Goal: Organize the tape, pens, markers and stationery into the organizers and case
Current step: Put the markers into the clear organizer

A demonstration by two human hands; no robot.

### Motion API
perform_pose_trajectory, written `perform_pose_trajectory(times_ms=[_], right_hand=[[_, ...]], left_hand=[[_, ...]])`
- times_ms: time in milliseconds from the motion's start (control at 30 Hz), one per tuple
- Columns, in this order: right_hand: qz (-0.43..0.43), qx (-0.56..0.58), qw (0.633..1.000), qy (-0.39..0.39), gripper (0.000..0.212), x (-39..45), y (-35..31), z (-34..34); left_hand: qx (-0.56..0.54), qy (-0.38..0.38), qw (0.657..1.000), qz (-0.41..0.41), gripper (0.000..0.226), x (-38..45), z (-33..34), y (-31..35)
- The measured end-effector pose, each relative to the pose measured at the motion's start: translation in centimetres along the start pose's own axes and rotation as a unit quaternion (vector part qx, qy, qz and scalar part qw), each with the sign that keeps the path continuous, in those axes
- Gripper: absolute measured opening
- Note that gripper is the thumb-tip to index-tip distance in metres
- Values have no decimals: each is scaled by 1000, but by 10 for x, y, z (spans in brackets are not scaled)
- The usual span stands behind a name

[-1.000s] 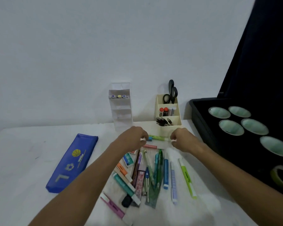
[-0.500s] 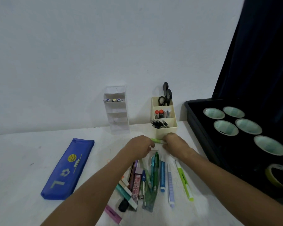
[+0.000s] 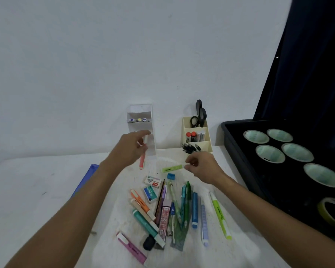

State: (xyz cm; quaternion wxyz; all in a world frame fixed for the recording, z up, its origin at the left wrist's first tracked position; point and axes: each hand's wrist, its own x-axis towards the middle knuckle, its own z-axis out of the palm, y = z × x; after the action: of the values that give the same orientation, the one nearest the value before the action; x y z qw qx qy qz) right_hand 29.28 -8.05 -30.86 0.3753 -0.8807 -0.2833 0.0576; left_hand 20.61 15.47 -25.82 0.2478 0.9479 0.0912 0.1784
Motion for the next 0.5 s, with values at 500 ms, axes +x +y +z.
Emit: perform_pose_trajectory(times_ms=[500], right_hand=[[-194,23,963,186,14,25,-80,-3]], left_hand=[[-8,165,986,2,17,-14,-67,1]])
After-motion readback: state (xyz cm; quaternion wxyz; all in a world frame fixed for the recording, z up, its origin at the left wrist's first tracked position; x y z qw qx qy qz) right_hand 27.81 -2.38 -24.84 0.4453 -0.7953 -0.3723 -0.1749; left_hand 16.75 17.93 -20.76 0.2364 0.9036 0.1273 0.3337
